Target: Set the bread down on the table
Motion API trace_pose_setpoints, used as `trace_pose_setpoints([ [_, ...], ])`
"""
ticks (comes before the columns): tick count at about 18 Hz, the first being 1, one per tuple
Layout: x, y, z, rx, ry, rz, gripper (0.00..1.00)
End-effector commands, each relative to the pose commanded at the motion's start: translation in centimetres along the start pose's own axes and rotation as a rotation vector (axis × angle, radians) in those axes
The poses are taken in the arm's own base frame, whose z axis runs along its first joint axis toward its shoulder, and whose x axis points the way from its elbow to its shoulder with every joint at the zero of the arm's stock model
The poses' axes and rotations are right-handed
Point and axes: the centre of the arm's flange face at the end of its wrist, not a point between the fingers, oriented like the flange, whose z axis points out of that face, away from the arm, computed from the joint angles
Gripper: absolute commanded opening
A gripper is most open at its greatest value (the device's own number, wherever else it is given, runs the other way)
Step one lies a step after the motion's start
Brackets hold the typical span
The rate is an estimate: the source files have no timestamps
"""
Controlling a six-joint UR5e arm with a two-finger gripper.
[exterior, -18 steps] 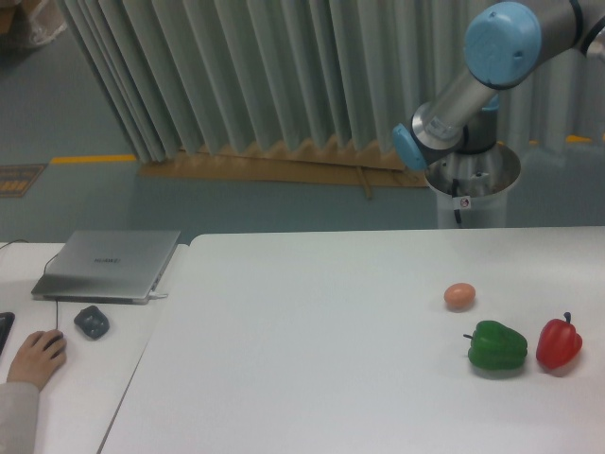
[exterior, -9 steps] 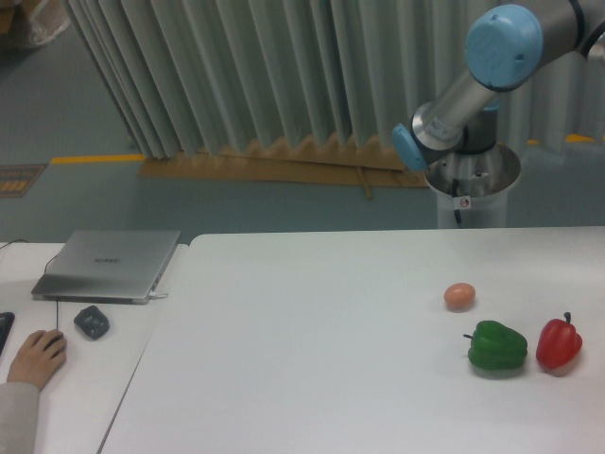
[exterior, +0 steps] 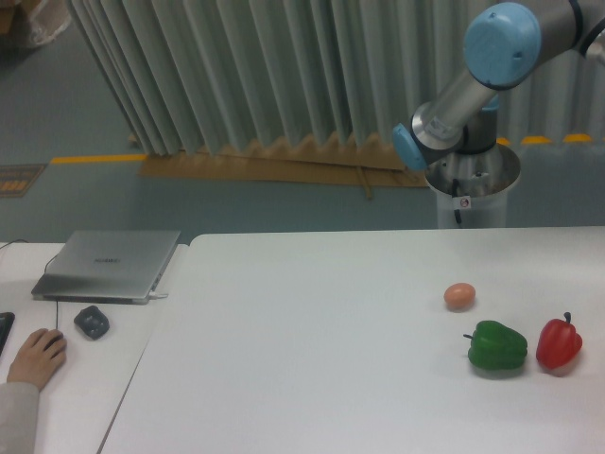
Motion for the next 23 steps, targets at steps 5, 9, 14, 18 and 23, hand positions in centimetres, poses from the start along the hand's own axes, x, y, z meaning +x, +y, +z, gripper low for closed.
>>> trace_pose_setpoints([
  [5,0.6,0.2,-1.7,0.007,0.02,0.0,0.32],
  [9,0.8,0.2,-2.5,0.01,0.051,0.002,0.31],
  [14,1.5,0.2,-5.7,0.03,0.094,-0.009,0.31],
  [18,2.9,0.1,-9.7,0.056,0.144,-0.059,0.31],
  [23,4.6,-2.5,-12.4,0.058,0.153,-0.058,0.31],
])
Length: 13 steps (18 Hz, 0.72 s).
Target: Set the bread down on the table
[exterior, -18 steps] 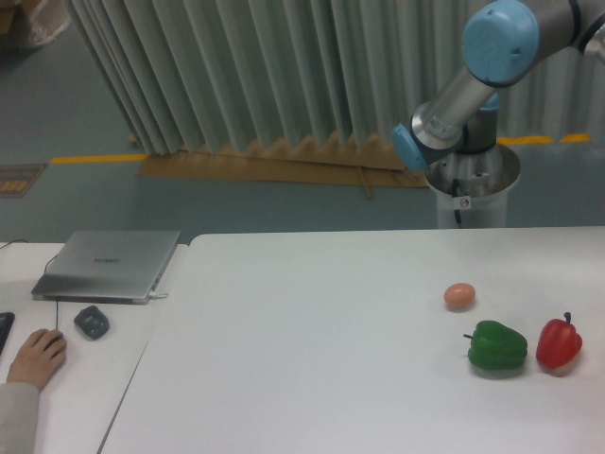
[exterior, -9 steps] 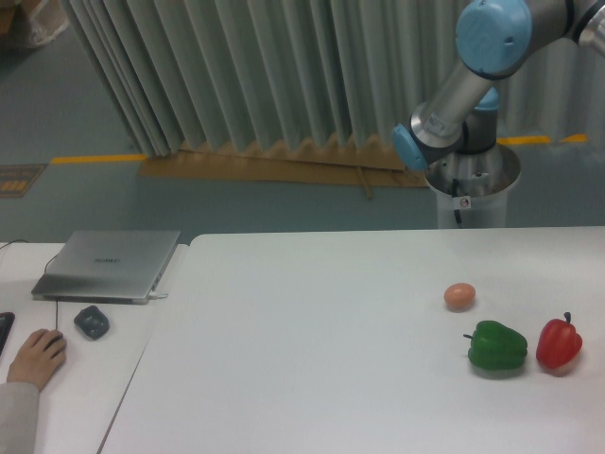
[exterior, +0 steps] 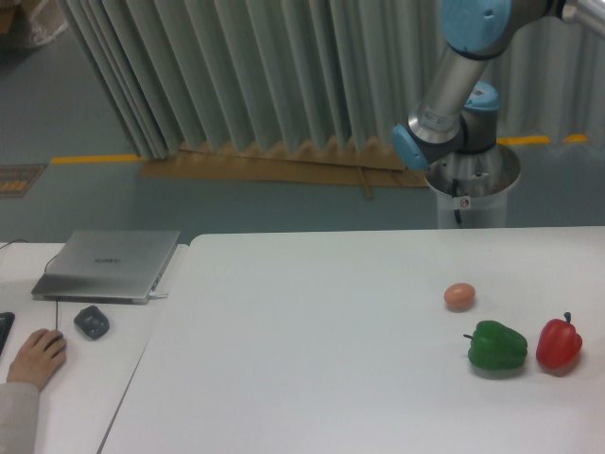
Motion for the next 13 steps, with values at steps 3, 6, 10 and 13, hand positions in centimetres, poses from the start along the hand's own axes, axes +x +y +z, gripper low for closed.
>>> trace_pose_setpoints([
  [3,1.7,-2.6,-0.8,0.003,0.008,-0.034,0.31],
  [6,3.8,-6.1,-1.5,0.009,0.006,-0.074,0.31],
  [10,6.5,-11.4,-2.1,0.021,0.003,-0.13,0.32],
  [13,8.1,-14.2,-2.1,0.022,0.0,-0.171,0.32],
])
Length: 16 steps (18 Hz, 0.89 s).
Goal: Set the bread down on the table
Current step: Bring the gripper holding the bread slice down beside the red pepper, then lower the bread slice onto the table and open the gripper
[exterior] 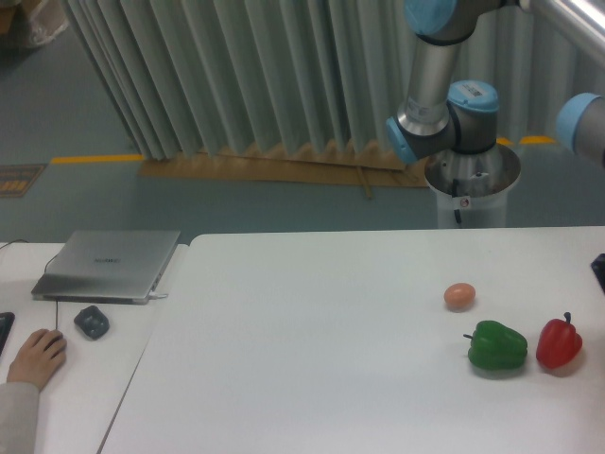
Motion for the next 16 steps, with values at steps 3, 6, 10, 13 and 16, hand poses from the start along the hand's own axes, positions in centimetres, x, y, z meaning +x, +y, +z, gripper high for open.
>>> trace_pose_setpoints([
  [3,1.2,-1.6,0.1,0.009,-0.002,-0.026,0.32],
  [6,1.5,-2.8,-0.1,0.04,-0.036,-0.091,0.32],
  [10,2.5,-5.8,1.3,0.076,-0.07,-0.162,0.32],
  [13,2.9,-6.6,1.8,0.08,-0.067,-0.195,0.32],
  [16,2.5,-7.1,2.3,0.091,-0.093,-0.287,0.32],
])
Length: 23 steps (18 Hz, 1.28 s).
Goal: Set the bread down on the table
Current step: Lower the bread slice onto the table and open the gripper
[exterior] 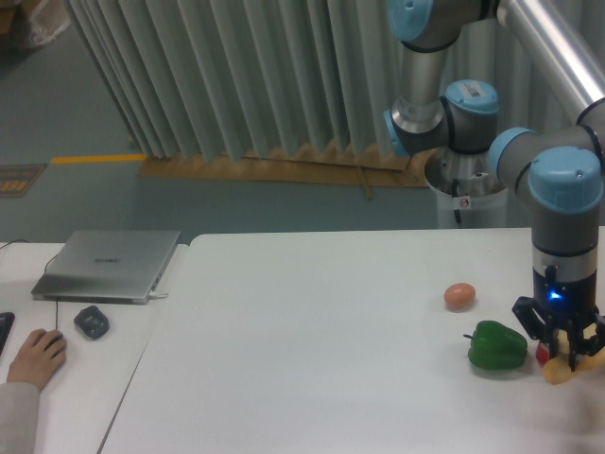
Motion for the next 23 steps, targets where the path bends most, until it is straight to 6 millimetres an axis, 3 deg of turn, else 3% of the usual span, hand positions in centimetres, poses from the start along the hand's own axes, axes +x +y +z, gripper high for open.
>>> trace_pose_setpoints([
  [8,-0.4,0.0,1.3,-0.031,-0.055,-0.07,0.32],
  [10,-0.3,0.1,2.8,-0.055,-0.046,-0.047,0.32],
  [16,2.4,-1.0,4.5,-0.075,-0.034,-0.006,0.33],
  [23,3.5,-2.1,5.6,-0.062,-0.042,0.008,0.36],
])
